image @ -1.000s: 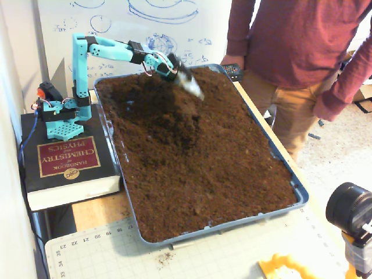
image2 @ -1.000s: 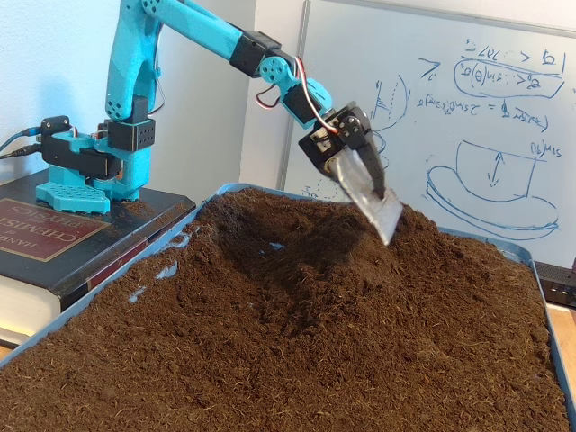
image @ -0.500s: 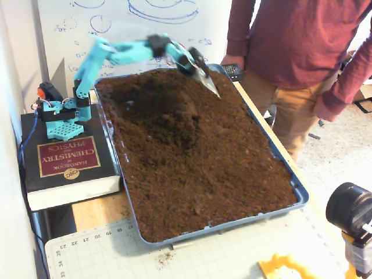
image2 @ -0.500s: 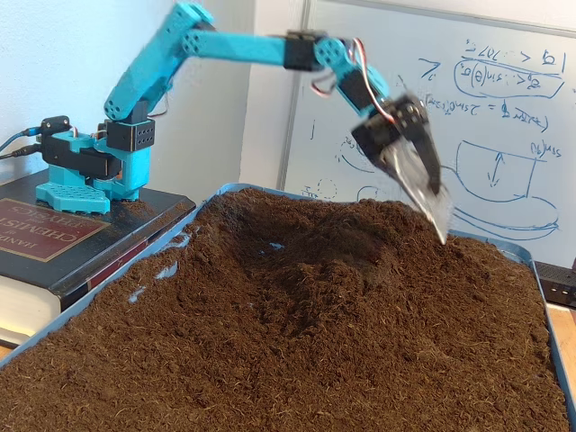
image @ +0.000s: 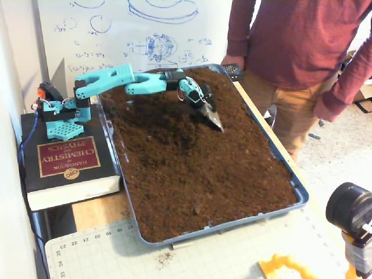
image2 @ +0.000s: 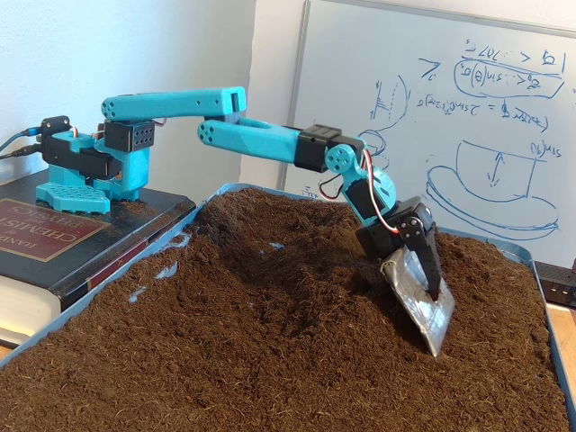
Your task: Build a berm.
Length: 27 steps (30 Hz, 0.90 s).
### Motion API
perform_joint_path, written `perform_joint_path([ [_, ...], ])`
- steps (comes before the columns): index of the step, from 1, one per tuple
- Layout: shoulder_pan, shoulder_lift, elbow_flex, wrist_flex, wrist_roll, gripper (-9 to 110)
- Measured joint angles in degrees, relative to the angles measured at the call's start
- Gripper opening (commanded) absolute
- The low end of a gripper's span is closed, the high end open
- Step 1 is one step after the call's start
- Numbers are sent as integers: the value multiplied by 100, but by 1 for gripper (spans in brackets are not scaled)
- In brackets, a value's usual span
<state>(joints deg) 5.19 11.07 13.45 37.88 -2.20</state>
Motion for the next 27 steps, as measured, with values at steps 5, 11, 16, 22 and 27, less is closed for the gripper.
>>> perform_joint_path([
  [5, -9, -220, -53, 0, 0, 0],
  [11, -9, 35, 703, -62, -9, 0],
  [16, -9, 642, 1564, -62, -9, 0],
  [22, -35, 1389, 2628, -62, -9, 0],
  [27, -44, 2065, 3551, -62, -9, 0],
])
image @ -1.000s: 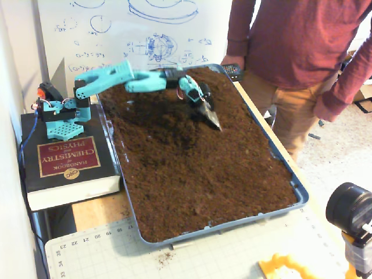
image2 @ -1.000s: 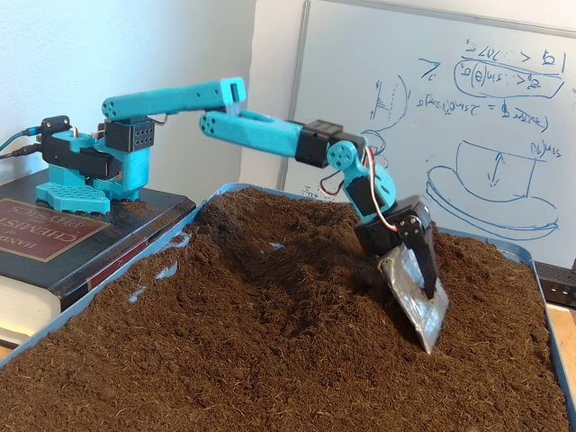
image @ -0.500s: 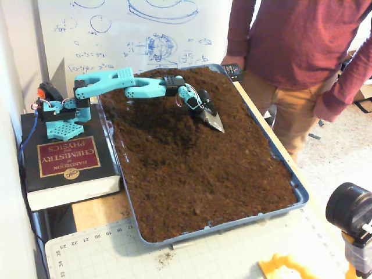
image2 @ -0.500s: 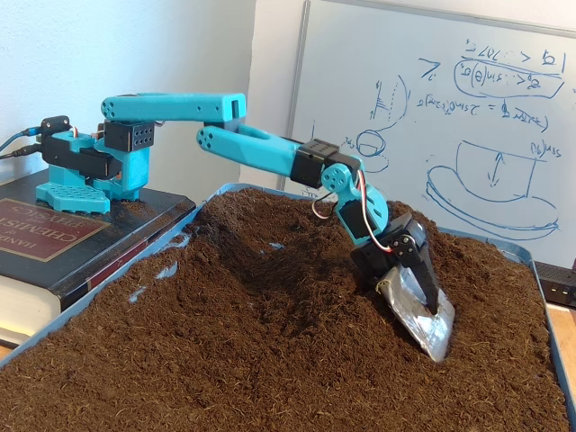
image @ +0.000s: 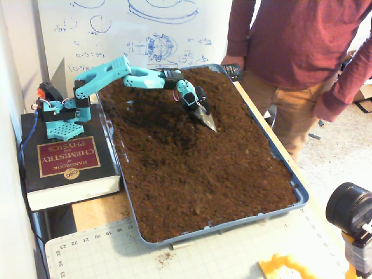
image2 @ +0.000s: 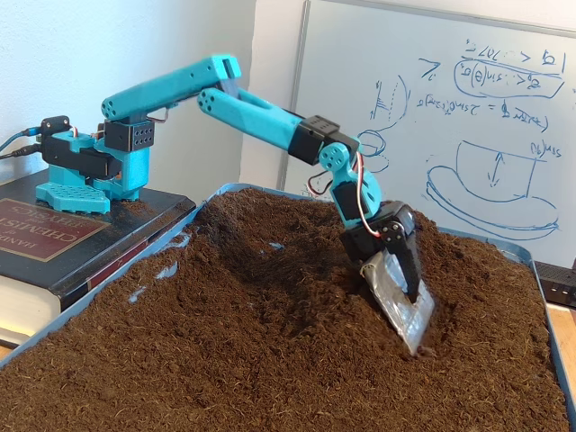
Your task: Build a berm.
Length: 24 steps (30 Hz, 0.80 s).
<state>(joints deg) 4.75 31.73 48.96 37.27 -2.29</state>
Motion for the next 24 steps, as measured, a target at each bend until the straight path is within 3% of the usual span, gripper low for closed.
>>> perform_joint_path([
  [24, -62, 1881, 2452, 0, 0, 0],
])
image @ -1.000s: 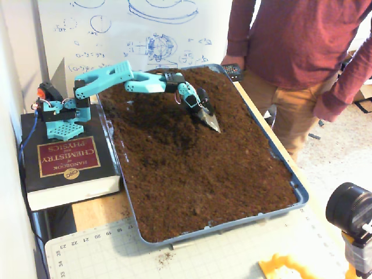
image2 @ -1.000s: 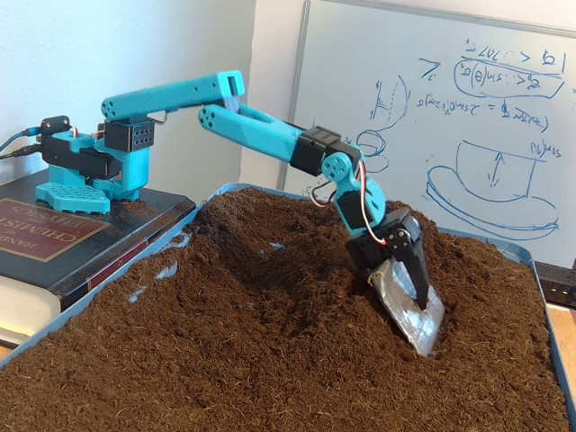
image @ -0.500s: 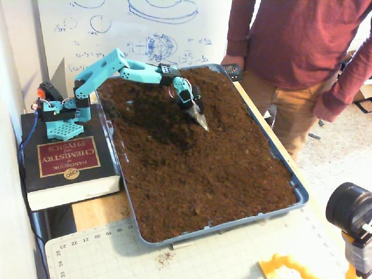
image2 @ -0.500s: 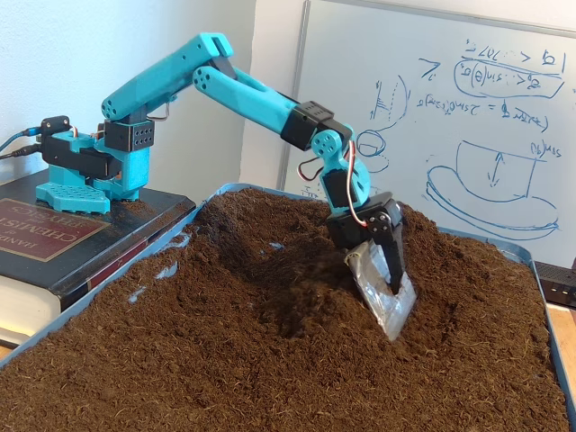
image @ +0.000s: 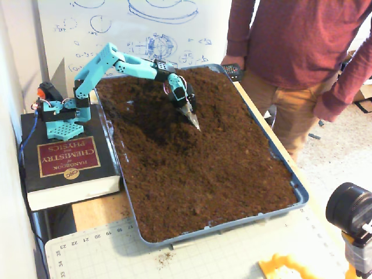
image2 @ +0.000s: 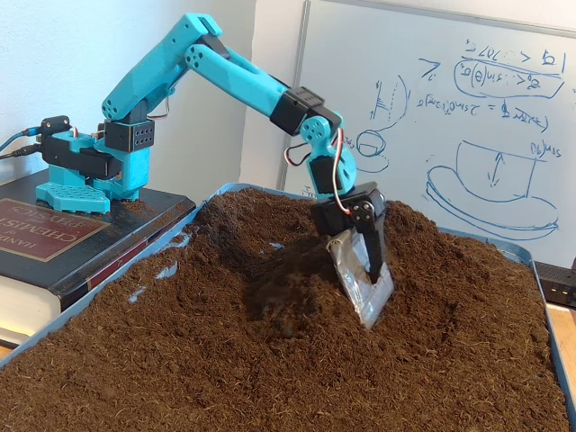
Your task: Build a berm.
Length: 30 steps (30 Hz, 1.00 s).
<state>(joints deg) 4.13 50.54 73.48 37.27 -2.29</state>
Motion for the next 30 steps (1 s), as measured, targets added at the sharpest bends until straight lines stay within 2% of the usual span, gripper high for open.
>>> perform_joint_path([
  [19, -483, 1336, -70, -132, 0, 0],
  [30, -1187, -475, -2118, -1187, 0, 0],
])
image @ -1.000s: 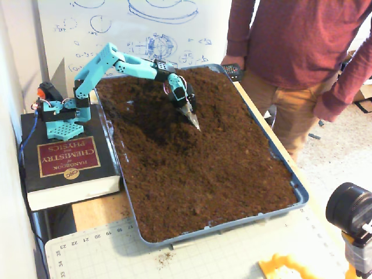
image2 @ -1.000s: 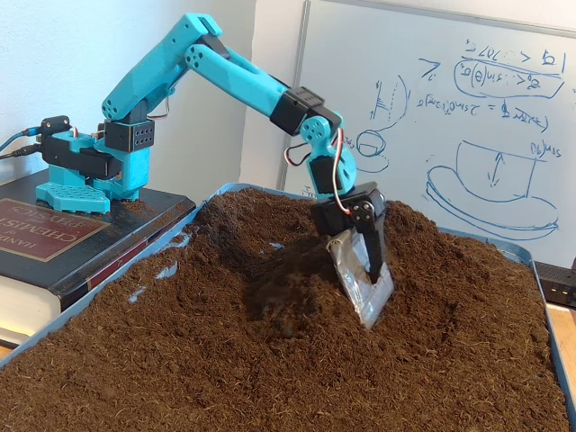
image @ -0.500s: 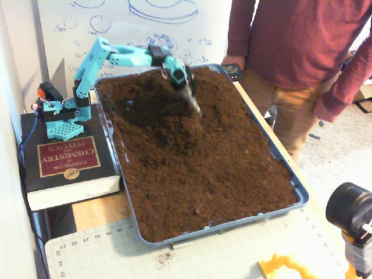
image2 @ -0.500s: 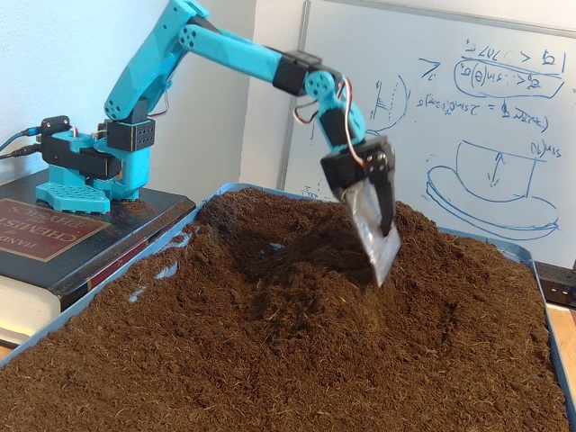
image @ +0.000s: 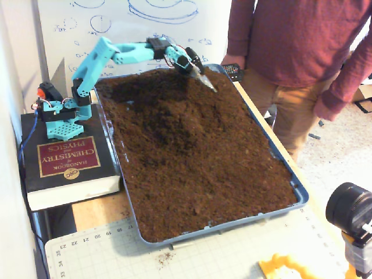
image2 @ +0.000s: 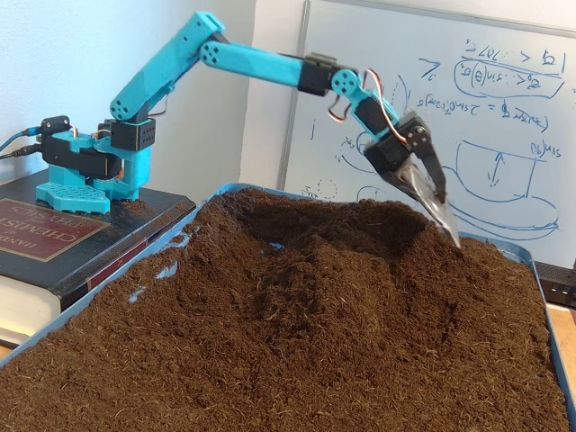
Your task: Build a berm.
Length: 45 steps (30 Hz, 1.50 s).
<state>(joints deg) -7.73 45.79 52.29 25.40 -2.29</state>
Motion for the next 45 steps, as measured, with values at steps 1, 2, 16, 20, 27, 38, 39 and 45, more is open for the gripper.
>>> perform_joint_path([
  [1, -9, -193, -185, -53, 0, 0],
  [2, -26, -413, -352, -97, 0, 0],
  [16, -422, -3032, -2830, -167, 0, 1],
  [20, -519, -3419, -3287, -167, 9, 0],
  [27, -527, -3639, -3138, -229, 9, 0],
  [38, -501, -2487, -1389, -255, 9, 0],
  [39, -492, -2312, -1151, -255, 9, 0],
  [45, -413, -1230, 387, -255, 9, 0],
])
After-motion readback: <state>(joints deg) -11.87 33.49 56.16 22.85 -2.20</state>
